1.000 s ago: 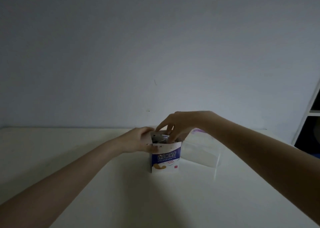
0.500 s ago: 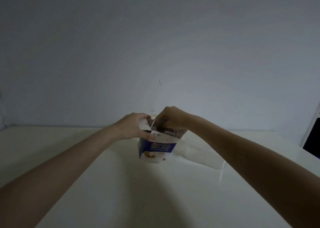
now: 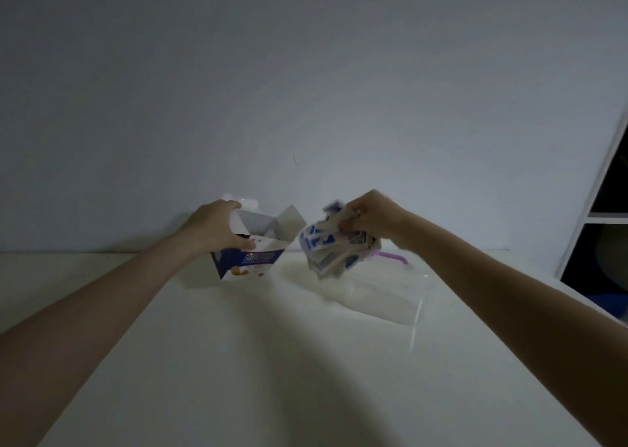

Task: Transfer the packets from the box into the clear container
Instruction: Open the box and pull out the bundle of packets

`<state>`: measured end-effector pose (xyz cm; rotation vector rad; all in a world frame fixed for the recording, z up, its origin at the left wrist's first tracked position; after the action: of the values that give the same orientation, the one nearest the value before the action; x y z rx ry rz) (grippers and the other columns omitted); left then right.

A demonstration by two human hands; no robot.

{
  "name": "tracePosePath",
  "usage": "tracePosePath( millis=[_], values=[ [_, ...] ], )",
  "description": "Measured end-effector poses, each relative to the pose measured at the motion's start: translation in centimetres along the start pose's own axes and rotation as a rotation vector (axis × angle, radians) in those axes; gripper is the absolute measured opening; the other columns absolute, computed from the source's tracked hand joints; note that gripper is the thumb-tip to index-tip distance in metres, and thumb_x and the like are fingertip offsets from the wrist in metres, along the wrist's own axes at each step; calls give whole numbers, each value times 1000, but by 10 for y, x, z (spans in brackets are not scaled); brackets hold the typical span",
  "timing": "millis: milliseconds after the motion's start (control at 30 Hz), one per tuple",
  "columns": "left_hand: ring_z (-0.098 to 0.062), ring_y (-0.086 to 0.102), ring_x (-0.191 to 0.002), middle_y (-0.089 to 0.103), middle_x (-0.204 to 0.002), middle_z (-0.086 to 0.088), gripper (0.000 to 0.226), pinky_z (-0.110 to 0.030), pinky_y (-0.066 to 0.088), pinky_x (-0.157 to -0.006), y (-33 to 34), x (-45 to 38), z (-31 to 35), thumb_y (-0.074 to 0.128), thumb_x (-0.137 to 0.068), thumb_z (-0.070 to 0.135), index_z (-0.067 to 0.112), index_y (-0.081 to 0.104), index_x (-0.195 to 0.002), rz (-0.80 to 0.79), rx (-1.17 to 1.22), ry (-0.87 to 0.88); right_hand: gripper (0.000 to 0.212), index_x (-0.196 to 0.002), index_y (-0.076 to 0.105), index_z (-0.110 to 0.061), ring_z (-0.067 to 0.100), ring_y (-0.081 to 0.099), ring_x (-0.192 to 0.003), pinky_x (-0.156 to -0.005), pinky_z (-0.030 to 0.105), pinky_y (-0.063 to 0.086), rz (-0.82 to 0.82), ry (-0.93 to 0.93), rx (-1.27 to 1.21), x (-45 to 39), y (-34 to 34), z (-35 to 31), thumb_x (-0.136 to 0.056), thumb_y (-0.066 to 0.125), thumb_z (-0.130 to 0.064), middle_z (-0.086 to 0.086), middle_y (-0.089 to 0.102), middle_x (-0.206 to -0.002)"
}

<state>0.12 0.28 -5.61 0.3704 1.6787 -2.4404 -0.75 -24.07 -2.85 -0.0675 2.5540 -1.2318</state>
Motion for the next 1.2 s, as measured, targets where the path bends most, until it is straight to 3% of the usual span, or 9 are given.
tracePosePath(
  millis=[133, 267, 467, 600, 667, 733, 867, 1000, 1200],
  values=[
    [-32, 41, -127, 41, -145, -9, 96, -41, 41, -99, 2, -4, 6, 78, -68, 45, 13, 30, -144, 102, -34, 2, 27, -105, 71, -10, 20, 59, -91, -79, 27, 49, -174, 127, 27, 25, 56, 26, -79, 69, -14, 12, 67, -105],
    [-29, 35, -128, 41, -143, -5, 93, -40, 35, -98, 4, 5, 21, 71, -72, 53, 17, 26, -145, 184, -199, 150, 41, -122, 60, -9, 26, 59, -106, -81, 25, 46, -182, 159, 210, 33, 80, 43, -82, 66, -19, 12, 62, -119],
    [-23, 35, -127, 41, -142, 0, 91, -35, 27, -99, 10, 20, 28, 65, -75, 55, 18, 24, -146, 239, -325, 314, 43, -120, 51, -5, 29, 63, -95, -84, 37, 53, 0, -215, 598, 30, 60, -13, -88, 60, -33, 14, 63, -110],
    [-34, 57, -104, 63, -118, -11, 93, -41, 45, -87, 13, 31, 43, 87, -53, 39, 6, 50, -131, 356, -411, 516, 54, -132, 46, -9, 27, 57, -112, -97, 38, 48, -113, -477, 458, 14, 74, -45, -85, 62, -31, 12, 55, -130],
    [-31, 62, -91, 68, -105, -12, 94, -39, 53, -75, 12, 37, 50, 91, -42, 39, 2, 58, -122, 469, -448, 611, 75, -142, 30, -7, 29, 42, -127, -107, 39, 38, -209, -425, 543, 7, 88, -39, -82, 65, -36, 14, 40, -143],
    [-26, 52, -95, 67, -105, -12, 96, -36, 55, -75, 15, 43, 57, 89, -44, 40, 2, 52, -124, 520, -483, 705, 85, -145, 19, -6, 31, 31, -134, -111, 39, 31, -230, -357, 549, 1, 100, -35, -81, 66, -37, 15, 33, -146],
    [-26, 51, -96, 65, -110, -10, 101, -33, 54, -80, 18, 48, 64, 85, -47, 44, 2, 41, -128, 563, -604, 794, 68, -131, 39, -4, 24, 52, -113, -89, 25, 40, -248, -138, 276, -9, 109, -35, -78, 70, -34, 10, 59, -117],
    [-29, 61, -94, 64, -111, -12, 102, -35, 55, -83, 15, 47, 59, 83, -49, 48, 0, 42, -128, 547, -655, 827, 46, -117, 51, -6, 17, 48, -88, -72, 21, 37, -259, -218, 145, -4, 102, -41, -78, 71, -22, -2, 51, -89],
    [-31, 51, -97, 62, -114, -16, 94, -36, 52, -85, 16, 38, 37, 83, -57, 43, -2, 41, -129, 583, -699, 787, 33, -120, 60, -6, 28, 56, -106, -92, 32, 44, -181, -406, 156, 7, 86, -39, -87, 55, -3, 13, 62, -121]
  ],
)
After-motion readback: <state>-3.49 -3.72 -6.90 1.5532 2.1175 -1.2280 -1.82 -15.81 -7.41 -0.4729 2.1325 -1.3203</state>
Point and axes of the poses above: each hand's wrist, its own x-axis away from the middle knuckle, its own y-axis out of the palm, z = x × y, the point moved 5 cm from there along -x, towards the middle knuckle
